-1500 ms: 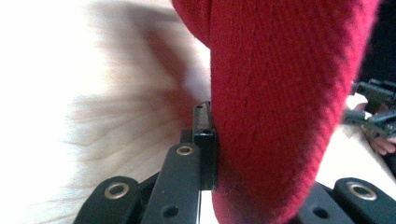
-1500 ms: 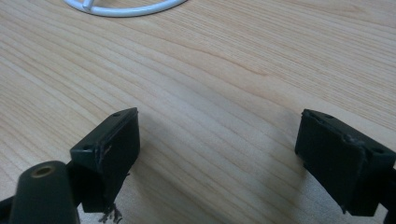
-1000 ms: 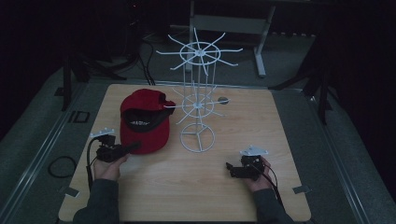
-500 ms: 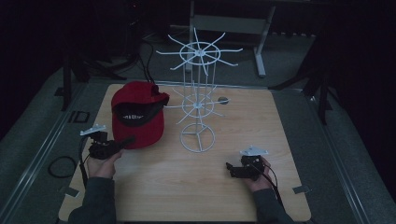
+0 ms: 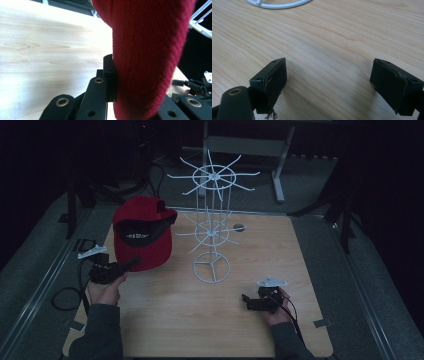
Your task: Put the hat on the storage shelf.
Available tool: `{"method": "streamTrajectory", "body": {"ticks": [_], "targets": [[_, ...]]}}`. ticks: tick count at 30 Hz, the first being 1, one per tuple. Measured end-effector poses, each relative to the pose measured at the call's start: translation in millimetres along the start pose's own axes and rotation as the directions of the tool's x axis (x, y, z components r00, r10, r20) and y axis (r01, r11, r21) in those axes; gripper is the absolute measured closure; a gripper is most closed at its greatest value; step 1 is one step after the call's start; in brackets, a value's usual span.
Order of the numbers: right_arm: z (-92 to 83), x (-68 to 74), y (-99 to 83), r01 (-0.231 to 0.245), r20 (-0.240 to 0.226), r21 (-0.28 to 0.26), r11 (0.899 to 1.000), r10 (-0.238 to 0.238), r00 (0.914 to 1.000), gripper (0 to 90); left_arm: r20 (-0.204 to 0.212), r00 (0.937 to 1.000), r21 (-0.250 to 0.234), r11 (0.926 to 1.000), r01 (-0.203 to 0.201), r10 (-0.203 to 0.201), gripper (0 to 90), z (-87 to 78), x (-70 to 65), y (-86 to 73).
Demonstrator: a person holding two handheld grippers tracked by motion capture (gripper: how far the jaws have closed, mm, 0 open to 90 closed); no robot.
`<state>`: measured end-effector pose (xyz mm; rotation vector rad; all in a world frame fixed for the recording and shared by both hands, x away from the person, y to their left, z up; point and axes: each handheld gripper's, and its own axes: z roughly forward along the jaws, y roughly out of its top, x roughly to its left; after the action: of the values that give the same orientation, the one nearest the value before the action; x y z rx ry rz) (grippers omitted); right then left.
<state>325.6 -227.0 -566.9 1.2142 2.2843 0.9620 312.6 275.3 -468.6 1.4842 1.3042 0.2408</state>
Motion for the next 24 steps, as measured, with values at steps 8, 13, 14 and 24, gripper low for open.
{"method": "streamTrajectory", "body": {"ticks": [8,13,14,24], "targets": [[0.0,0.0,0.0,0.000,0.000,0.000,1.000,0.000,1.0000,13.7,-0.004,0.9999,-0.034,0.9993,-0.016,0.016,85.1,-6.1,-4.8,8.6],[0.0,0.1,0.0,-0.001,0.000,0.000,1.000,0.001,1.0000,13.7,-0.001,0.9997,-0.047,0.9986,-0.023,0.023,85.1,-8.6,-8.0,12.8],[0.0,0.0,0.0,-0.001,0.000,-0.001,1.000,0.001,1.0000,13.7,0.000,0.9996,-0.049,0.9984,-0.027,0.027,85.1,-9.2,-9.5,14.0],[0.0,0.2,0.1,-0.004,0.000,-0.001,1.000,0.004,1.0000,13.7,0.009,0.9982,-0.085,0.9947,-0.059,0.060,85.1,-13.0,-19.3,22.4]]}}
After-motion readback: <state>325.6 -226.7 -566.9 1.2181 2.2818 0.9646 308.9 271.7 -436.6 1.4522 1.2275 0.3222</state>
